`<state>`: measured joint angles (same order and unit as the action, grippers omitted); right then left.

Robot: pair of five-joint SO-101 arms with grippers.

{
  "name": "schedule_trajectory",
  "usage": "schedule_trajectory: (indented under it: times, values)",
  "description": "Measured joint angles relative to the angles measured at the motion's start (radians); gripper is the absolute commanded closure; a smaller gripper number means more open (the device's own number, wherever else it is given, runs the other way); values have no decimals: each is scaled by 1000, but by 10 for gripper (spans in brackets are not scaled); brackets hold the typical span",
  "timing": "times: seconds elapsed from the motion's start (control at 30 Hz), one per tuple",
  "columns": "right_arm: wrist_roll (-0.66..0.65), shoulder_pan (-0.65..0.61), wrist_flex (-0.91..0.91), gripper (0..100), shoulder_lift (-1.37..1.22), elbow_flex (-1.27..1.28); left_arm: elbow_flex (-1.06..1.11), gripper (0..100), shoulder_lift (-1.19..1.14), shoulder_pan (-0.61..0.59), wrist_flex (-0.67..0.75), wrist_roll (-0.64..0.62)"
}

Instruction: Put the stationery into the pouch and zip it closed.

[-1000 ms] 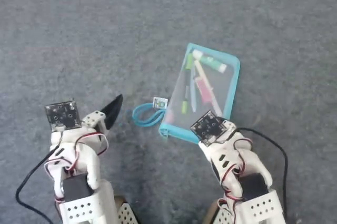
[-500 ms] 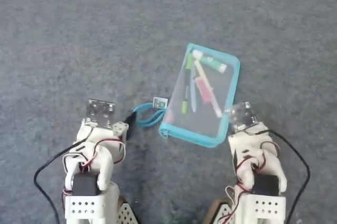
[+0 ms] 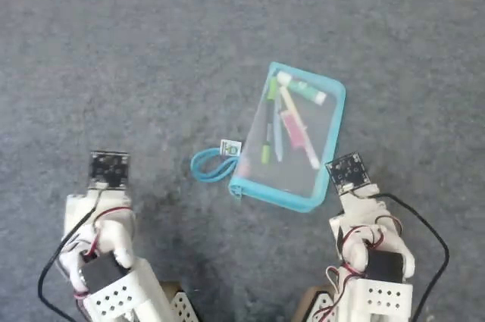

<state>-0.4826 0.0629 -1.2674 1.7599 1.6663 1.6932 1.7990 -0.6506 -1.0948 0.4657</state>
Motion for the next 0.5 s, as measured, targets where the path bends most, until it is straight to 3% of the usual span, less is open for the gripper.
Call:
schedule_trajectory:
  times: [0.17, 0.5]
  values:
    - [-3, 0, -18, 977, 0, 0, 0, 953, 0, -101, 0, 11]
    - [-3, 0, -20, 977, 0, 0, 0, 953, 0, -112, 0, 11]
